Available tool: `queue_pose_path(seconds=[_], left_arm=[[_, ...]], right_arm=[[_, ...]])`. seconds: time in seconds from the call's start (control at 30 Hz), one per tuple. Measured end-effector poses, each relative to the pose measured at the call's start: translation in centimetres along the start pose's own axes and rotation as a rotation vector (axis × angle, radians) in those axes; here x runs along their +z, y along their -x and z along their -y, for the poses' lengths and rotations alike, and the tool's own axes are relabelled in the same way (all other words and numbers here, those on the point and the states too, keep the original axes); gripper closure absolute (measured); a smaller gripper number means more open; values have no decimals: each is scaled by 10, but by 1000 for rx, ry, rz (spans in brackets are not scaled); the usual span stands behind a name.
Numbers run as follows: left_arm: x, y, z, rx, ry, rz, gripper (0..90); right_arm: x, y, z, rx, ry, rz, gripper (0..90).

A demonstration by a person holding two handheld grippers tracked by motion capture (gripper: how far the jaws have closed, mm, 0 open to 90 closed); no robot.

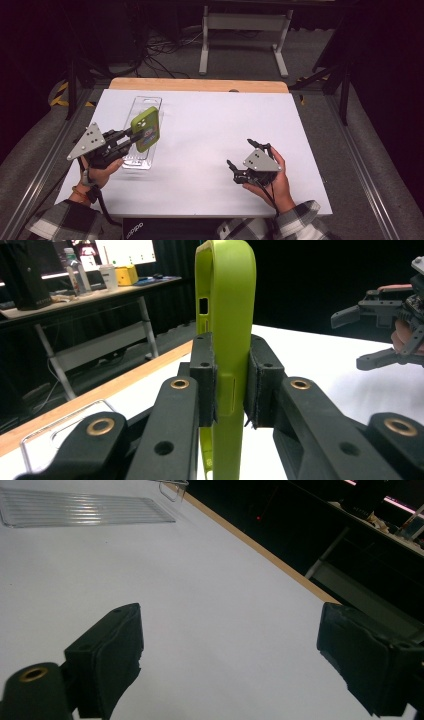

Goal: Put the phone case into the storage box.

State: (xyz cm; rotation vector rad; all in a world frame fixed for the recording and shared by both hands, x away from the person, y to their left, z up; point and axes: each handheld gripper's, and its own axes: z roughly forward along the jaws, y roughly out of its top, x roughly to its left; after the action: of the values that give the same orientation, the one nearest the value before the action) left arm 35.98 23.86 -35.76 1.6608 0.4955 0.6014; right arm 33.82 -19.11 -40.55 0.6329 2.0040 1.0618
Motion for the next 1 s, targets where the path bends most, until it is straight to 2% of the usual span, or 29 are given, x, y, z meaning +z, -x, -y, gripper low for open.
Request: queue_pose_path(seconds=[0.4,1.0], left_arm=[[-10,-12,2,-23,11,-34,778],[-11,-26,9,-36,-16,-57,778]], right_arm=[[2,0,1,-5,-3,-4,123],[3,0,2,-7,-8,-8,123]])
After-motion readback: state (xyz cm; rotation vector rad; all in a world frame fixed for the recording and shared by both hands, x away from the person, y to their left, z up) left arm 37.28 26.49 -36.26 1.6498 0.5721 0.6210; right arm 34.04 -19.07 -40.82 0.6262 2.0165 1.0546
